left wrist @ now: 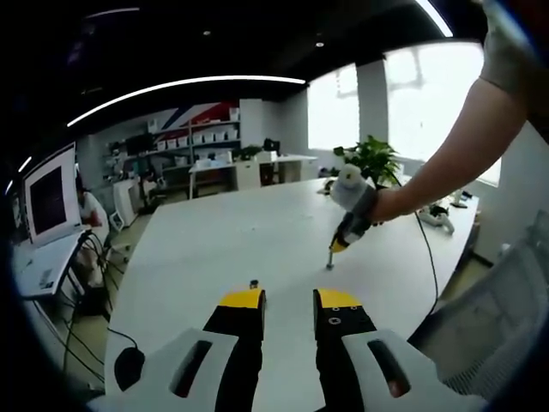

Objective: Place the washer onto the threaded stud by aligning its center hole with the stud, sliding it down to the base, and recovering from edge contact or off-axis alignment until the washer reaches the visible bottom stop.

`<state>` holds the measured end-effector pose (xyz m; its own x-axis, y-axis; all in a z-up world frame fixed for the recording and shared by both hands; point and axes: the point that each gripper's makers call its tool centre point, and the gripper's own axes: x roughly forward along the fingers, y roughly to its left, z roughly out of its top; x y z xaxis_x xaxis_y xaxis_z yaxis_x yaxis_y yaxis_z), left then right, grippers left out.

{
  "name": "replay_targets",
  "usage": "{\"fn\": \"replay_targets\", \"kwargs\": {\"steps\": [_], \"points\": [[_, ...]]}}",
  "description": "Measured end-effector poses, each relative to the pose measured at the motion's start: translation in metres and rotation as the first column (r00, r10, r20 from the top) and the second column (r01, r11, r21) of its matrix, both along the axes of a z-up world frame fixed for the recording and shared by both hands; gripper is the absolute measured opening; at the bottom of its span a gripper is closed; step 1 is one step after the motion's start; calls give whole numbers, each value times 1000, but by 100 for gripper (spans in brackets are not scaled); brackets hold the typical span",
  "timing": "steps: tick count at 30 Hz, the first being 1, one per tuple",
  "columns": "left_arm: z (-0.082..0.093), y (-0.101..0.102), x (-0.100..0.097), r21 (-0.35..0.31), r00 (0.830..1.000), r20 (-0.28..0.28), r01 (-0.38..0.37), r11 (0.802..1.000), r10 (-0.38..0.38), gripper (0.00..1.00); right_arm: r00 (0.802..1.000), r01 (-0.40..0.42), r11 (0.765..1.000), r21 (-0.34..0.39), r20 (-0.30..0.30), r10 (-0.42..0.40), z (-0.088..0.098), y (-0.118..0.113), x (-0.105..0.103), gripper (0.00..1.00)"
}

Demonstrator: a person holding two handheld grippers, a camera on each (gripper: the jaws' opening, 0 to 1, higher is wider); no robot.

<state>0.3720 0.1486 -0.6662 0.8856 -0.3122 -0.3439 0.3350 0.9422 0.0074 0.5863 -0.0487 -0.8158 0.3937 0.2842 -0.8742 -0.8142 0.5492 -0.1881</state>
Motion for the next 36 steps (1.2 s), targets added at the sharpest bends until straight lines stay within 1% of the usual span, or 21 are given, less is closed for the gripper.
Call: {"fn": "replay_targets", "kwargs": {"steps": [9, 13, 16, 20, 29, 36], "points": [[-1, 0, 0, 1, 1000, -4, 3, 1000, -3, 20, 1000, 1, 1000, -12, -26, -1, -6, -4, -1, 14], [-1, 0, 0, 1, 1000, -4, 1, 1000, -1, 20, 1000, -3, 1000, -17, -27, 3, -8, -4, -1, 14], [-1, 0, 0, 1, 1000, -5, 0, 1000, 0, 20, 1000, 1, 1000, -8, -29, -1, -7, -2, -1, 14], [-1, 0, 0, 3, 1000, -5, -1, 1000, 1, 20, 1000, -10, 1000, -18, -26, 10, -9, -2, -1, 15], [0, 1, 0, 2, 1000, 0, -5, 1000, 5, 20, 1000, -19, 999, -26, -8, 19, -7, -7, -3, 16], [1, 0, 0, 4, 1000, 2, -3, 1000, 3, 20, 1000, -3, 1000, -10, -4, 3, -1, -12, -9, 17]]}}
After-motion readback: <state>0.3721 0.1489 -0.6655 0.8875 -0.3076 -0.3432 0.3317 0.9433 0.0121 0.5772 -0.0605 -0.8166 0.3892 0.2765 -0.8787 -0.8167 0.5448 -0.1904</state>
